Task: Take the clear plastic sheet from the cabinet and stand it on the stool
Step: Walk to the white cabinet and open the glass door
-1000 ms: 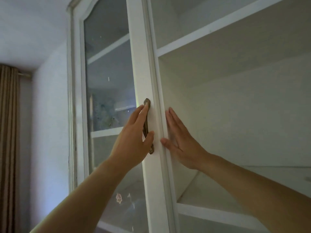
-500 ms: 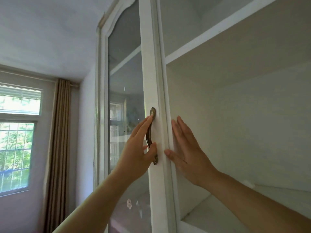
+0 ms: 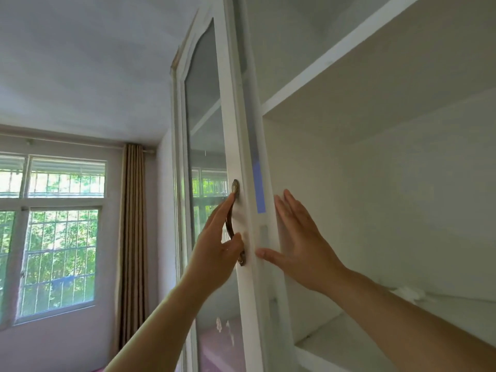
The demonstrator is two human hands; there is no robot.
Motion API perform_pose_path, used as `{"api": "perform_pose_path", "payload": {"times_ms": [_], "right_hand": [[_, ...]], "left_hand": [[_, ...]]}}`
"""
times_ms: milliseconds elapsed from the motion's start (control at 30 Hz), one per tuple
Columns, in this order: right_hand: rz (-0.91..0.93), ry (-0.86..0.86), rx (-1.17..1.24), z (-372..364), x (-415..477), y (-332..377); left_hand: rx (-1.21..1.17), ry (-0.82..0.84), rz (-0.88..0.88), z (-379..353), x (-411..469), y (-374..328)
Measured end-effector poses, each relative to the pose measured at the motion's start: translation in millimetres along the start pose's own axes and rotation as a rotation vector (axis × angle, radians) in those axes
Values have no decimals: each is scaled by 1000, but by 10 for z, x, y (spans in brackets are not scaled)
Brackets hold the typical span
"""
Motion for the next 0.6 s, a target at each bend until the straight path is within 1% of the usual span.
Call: {"api": "perform_pose_path", "payload": {"times_ms": [167,333,467,600], "right_hand": [[-33,-6,12,-2,-26,37],[-58,-6,-3,2,-5,53],[11,-15,-91,16,-99,225],[96,31,-106,-226,-351,448]], "left_hand": [[-22,23,-33,3,-2,-46],[-76,50,-38,29,10,68],[-82,81,-41,135,11,61],[-100,95,-60,316,-42,32]]}}
Point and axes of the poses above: each hand's wrist, its own x-axis towards the middle knuckle, its own z-axis out of the back of the hand, y = z × x, the point moved 6 cm from there along x, towards the middle knuckle, and after that the axes turned 5 degrees about -x, right-handed, at the moved point
